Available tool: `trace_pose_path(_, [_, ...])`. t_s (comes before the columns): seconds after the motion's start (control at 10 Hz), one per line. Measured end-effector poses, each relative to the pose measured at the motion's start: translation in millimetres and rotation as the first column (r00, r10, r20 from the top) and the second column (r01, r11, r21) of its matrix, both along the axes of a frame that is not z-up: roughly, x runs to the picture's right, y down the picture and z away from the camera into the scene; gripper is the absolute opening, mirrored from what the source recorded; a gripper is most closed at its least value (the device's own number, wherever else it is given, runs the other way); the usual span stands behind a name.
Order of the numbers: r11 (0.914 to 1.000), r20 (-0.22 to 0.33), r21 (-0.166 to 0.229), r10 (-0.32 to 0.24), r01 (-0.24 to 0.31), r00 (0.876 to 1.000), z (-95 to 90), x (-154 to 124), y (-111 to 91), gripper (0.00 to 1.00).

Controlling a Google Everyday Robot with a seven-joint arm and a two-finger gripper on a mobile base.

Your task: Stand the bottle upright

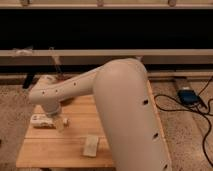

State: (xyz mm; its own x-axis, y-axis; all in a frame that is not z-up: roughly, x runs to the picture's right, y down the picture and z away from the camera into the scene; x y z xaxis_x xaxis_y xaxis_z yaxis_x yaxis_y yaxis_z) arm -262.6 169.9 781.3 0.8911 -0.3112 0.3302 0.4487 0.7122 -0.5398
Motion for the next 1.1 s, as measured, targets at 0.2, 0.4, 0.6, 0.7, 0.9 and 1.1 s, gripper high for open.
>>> trace_pose_path(0.2, [0.9999,-0.023,0.006,0.016,-0.016,1.0,11.4,4.5,1.2,0.8])
trace_pose_path(0.4, [0.9995,-0.043,0.014,0.029,-0.028,0.999,24.9,8.8,1.3,0.8])
trace_pose_path(0.6, [0.9989,-0.051,0.017,0.044,-0.044,0.998,38.7,14.0,2.0,0.8])
trace_pose_path(0.7, [0.9985,-0.049,0.017,0.052,-0.051,0.997,44.3,14.7,3.1,0.8])
trace_pose_path(0.9, [0.9983,-0.039,0.015,0.057,-0.056,0.998,50.7,13.7,5.4,0.8])
trace_pose_path(1.1, [0.9982,-0.031,0.012,0.059,-0.059,0.998,55.6,11.8,8.3,0.8])
